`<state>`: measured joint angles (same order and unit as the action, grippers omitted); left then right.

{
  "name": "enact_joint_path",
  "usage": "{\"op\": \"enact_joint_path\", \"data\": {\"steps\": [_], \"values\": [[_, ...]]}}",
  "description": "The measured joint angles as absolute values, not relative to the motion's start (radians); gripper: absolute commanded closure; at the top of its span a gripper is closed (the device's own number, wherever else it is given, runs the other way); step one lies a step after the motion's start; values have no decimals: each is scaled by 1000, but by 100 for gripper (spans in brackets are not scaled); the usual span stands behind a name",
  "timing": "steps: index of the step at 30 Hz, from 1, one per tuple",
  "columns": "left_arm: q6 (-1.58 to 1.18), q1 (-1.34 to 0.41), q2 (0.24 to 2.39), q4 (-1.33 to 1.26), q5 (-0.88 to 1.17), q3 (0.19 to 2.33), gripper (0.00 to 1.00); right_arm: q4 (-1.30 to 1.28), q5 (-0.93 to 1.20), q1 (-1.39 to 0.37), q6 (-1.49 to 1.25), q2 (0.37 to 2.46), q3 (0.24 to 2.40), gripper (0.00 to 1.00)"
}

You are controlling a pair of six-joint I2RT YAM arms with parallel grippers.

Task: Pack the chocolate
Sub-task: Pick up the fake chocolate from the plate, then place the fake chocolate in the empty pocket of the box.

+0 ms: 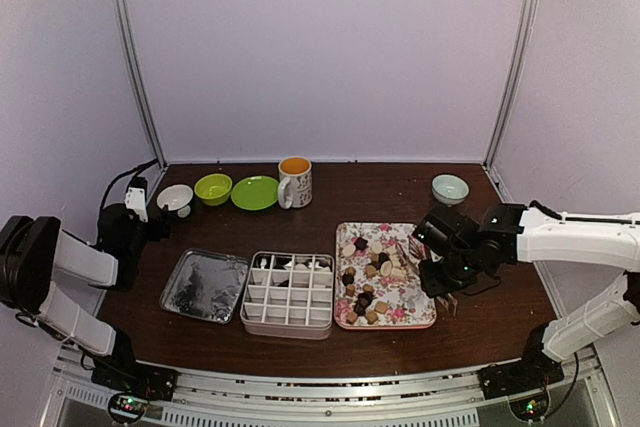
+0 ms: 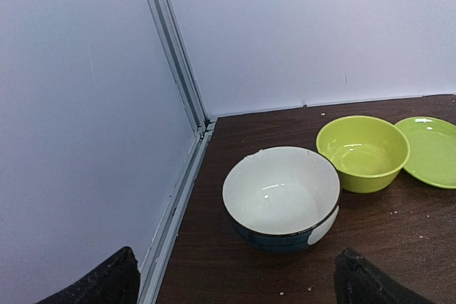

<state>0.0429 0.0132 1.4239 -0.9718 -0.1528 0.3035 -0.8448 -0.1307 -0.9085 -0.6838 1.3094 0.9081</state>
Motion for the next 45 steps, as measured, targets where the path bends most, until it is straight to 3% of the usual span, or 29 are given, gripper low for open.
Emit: {"op": "enact_joint_path", "data": {"steps": [6,31,45], "values": [[43,13,1424,-971,-153,303,2,-832,-116,-908,-689,1296,860,62],[43,13,1424,-971,-153,303,2,-835,-94,-922,-697,1159,873,72],[43,13,1424,-971,-153,303,2,-687,-15,-1119,-597,1179,976,75]]}}
